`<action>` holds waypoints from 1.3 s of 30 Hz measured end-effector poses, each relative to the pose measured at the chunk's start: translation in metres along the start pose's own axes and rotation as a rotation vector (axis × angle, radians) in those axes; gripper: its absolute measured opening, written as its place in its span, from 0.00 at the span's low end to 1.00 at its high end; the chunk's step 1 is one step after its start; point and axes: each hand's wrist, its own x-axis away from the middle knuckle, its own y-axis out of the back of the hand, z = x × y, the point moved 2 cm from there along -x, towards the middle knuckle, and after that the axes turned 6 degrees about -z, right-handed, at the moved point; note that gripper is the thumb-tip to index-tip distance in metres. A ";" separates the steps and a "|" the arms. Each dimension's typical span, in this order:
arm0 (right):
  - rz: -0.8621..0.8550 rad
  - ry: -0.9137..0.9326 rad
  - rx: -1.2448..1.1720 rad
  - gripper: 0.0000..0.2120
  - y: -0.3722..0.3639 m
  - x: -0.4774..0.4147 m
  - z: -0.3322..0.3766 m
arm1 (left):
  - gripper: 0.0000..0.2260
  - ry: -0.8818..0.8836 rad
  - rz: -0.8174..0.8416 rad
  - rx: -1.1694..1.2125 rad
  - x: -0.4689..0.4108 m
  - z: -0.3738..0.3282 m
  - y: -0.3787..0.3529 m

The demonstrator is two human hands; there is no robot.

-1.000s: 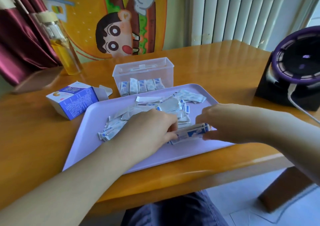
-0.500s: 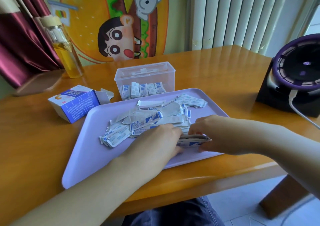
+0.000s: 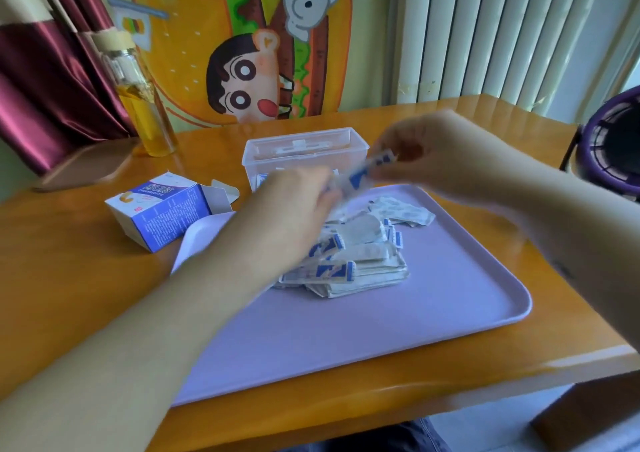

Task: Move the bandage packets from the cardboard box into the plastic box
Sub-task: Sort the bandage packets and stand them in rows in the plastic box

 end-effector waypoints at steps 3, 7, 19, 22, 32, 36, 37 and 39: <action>-0.072 -0.180 -0.454 0.03 -0.018 -0.032 0.000 | 0.09 0.036 -0.170 0.080 -0.026 0.021 0.015; -0.095 -0.289 -0.809 0.06 -0.047 -0.076 0.011 | 0.09 0.101 -0.207 0.066 -0.060 0.041 0.018; -0.073 -0.360 -0.609 0.03 -0.078 -0.181 -0.006 | 0.11 0.153 -0.055 0.031 -0.142 0.107 0.005; -0.025 -0.388 -0.246 0.03 -0.080 -0.194 -0.028 | 0.13 0.115 0.104 -0.030 -0.152 0.123 0.001; 0.314 -0.473 0.067 0.03 -0.081 -0.211 -0.042 | 0.10 0.443 0.309 0.619 -0.191 0.119 -0.037; 0.290 -0.541 -0.113 0.09 -0.071 -0.208 -0.052 | 0.09 0.529 0.253 0.784 -0.200 0.115 -0.054; 0.286 -0.549 -0.132 0.11 -0.069 -0.206 -0.055 | 0.08 0.546 0.268 0.799 -0.201 0.113 -0.058; 0.268 -0.527 -0.108 0.14 -0.067 -0.201 -0.058 | 0.07 0.577 0.320 0.801 -0.202 0.112 -0.066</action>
